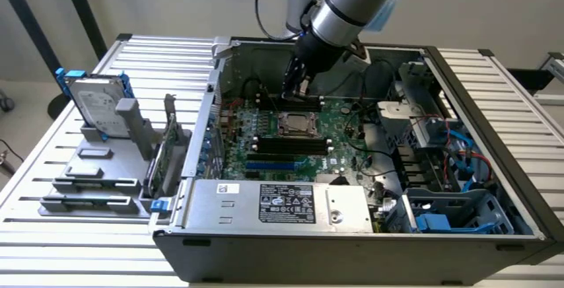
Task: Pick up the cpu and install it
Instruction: 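Close the cpu cover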
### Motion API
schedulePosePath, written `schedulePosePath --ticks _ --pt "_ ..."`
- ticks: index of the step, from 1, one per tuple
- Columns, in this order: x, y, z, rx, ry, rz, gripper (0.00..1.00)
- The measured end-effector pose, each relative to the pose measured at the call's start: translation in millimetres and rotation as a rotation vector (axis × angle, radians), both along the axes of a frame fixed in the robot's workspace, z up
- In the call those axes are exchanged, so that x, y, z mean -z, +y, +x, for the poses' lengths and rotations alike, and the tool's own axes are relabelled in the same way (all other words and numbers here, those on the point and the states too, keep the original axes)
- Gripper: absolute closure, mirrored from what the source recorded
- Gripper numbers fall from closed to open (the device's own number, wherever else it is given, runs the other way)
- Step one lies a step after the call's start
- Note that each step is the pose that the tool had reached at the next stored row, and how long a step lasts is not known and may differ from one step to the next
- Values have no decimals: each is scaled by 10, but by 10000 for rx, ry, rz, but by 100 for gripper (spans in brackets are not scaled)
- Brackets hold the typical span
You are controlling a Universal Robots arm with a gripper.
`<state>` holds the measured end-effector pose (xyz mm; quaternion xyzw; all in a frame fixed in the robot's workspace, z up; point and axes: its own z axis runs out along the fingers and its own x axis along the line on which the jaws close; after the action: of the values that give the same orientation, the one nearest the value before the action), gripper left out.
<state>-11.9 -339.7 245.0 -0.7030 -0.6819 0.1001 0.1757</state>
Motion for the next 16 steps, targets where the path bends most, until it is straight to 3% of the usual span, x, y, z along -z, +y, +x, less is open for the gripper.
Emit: schedulePosePath --ticks 6,10,12,13,14,16 --pt "27 0 -209 0 266 -1 89" --pt "30 -1 -222 -36 287 -5 89" --pt "33 -1 -224 -73 257 -5 89" --pt "33 -1 -224 -98 209 -9 89" --pt "34 -1 -223 -120 148 -13 89" --pt "35 -1 -223 -167 -74 -22 89"
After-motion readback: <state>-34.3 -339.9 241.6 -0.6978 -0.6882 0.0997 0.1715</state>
